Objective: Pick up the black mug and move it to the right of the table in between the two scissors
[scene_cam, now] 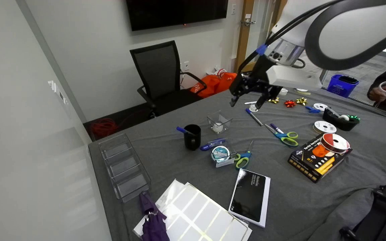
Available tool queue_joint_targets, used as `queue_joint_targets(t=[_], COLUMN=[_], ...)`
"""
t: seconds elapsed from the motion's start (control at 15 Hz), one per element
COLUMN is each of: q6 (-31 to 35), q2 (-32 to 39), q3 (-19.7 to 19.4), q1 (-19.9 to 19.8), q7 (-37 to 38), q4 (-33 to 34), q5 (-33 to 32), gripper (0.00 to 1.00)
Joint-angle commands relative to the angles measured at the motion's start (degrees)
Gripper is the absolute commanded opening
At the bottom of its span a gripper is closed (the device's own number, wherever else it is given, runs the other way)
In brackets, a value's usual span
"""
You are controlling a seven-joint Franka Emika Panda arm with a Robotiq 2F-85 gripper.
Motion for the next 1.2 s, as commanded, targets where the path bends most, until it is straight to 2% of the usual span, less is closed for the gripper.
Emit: queue_joint_targets(t=[0.0, 0.2, 0.33, 0.47, 0.6, 0.67, 0.8, 1.07, 1.13], q6=[0.81, -6.01, -11.56, -16.05, -18.34, -15.06, -16.22, -16.88, -17.7], q2=[8.04, 13.72, 17.42, 21.09, 23.79, 20.17, 22.57, 23.36, 24.3], q3=[-1.7, -5.14, -6.62, -7.09, -7.28, -7.33, -7.66, -7.8, -7.12], q1=[2.08, 5.78, 8.02, 9.39, 10.17, 9.7, 10.42, 10.53, 10.12], q7=[12.93, 23.98, 27.16, 27.28, 27.07, 26.6, 26.64, 26.62, 25.07], q4=[7.61, 15.48, 20.68, 25.45, 29.06, 23.96, 26.86, 28.05, 28.88], q5=[-12.41, -27.66, -33.23, -34.27, -32.66, -32.51, -32.38, -32.34, -30.63], gripper=[1.0, 1.0, 1.0, 1.0, 1.0, 1.0, 1.0, 1.0, 1.0])
